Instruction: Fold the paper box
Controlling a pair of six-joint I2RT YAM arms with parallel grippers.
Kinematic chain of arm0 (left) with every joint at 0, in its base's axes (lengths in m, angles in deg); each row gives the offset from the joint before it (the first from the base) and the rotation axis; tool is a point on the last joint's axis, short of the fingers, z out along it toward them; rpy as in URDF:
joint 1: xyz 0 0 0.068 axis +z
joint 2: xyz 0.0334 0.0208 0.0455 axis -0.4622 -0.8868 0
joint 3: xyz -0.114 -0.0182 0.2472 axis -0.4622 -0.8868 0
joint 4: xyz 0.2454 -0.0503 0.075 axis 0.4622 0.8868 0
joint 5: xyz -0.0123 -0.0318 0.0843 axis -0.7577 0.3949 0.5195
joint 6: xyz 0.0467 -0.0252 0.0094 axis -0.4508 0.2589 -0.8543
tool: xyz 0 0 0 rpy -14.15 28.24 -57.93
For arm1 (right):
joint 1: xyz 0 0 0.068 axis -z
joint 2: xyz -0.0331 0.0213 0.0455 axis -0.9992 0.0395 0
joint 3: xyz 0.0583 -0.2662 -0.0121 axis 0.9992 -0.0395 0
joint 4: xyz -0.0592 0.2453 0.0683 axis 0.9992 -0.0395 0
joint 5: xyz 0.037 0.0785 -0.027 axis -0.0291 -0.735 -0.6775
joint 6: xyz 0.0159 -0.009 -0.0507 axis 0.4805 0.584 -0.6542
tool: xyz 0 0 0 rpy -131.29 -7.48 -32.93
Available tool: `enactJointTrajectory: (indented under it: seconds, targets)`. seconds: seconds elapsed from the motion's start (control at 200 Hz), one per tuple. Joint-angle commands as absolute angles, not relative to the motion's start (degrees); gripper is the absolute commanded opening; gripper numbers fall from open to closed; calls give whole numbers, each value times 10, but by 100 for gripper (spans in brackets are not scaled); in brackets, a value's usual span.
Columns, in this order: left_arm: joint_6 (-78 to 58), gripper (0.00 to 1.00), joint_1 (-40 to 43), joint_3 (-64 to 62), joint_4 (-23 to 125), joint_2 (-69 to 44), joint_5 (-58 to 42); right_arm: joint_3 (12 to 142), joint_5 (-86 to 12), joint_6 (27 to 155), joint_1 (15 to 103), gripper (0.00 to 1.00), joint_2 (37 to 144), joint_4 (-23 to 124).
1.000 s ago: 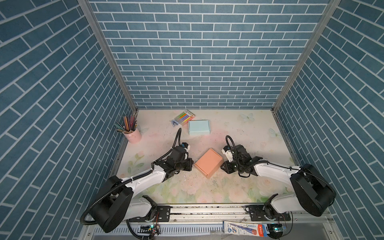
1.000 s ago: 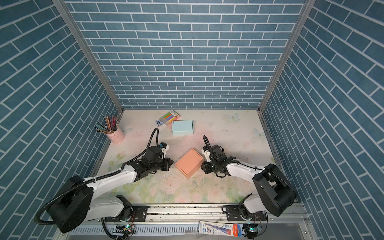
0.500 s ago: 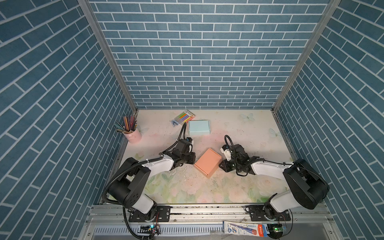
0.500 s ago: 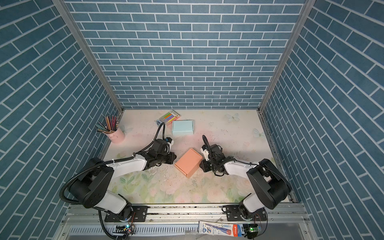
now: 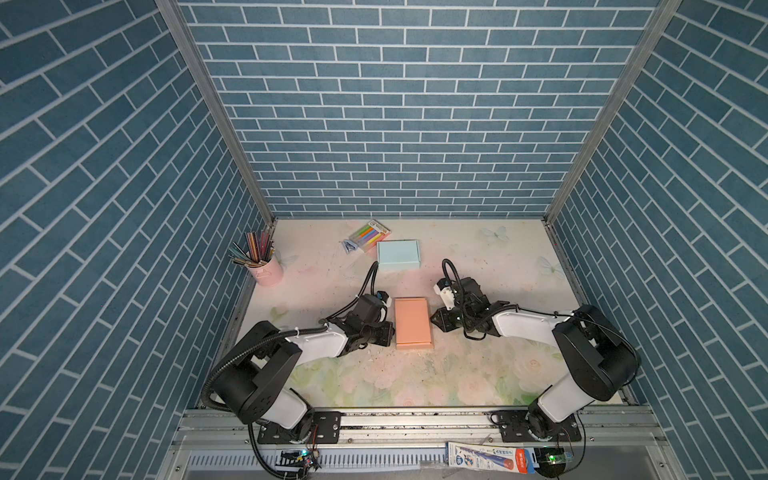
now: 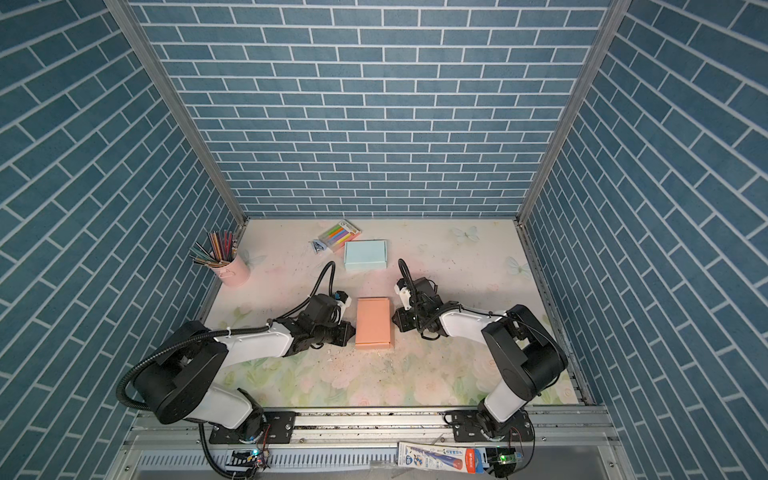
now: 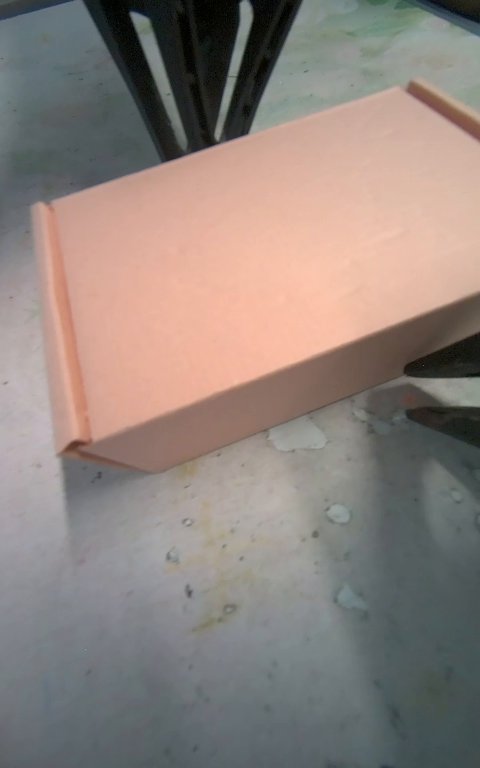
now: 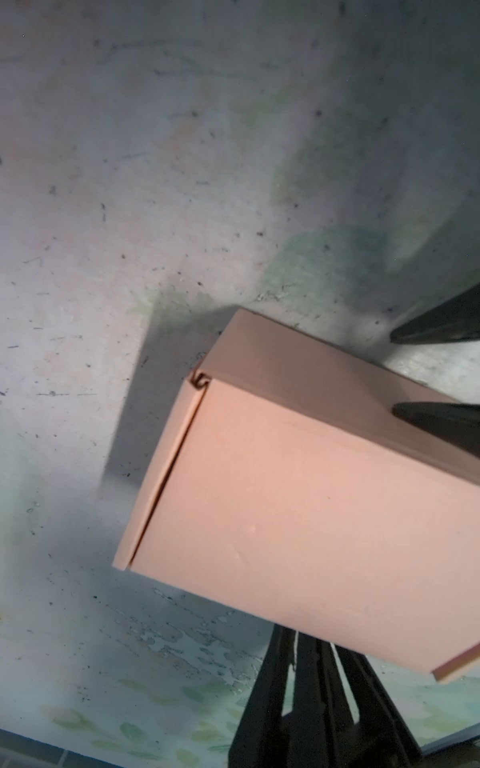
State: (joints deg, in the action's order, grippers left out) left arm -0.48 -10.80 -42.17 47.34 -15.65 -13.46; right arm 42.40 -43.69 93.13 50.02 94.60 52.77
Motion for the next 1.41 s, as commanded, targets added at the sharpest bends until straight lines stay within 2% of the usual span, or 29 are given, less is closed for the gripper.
enactJointTrajectory:
  seconds: [0.0,0.34,0.59,0.71,0.92,1.4]
  targets:
    - [15,16,-120,-430,453,-136,-126,427,-439,921,502,26,944,518]
    - [24,16,-121,-444,458,-115,-120,374,-419,932,503,26,872,490]
    - [61,16,-134,-490,427,-87,-139,312,-421,955,492,21,820,488]
    - [75,16,-143,-499,415,-82,-139,306,-427,965,488,17,821,505]
    - [95,16,-174,-493,394,-100,-135,324,-432,977,455,4,845,518]
    - [111,16,-196,-489,371,-115,-134,319,-427,1007,400,3,848,564]
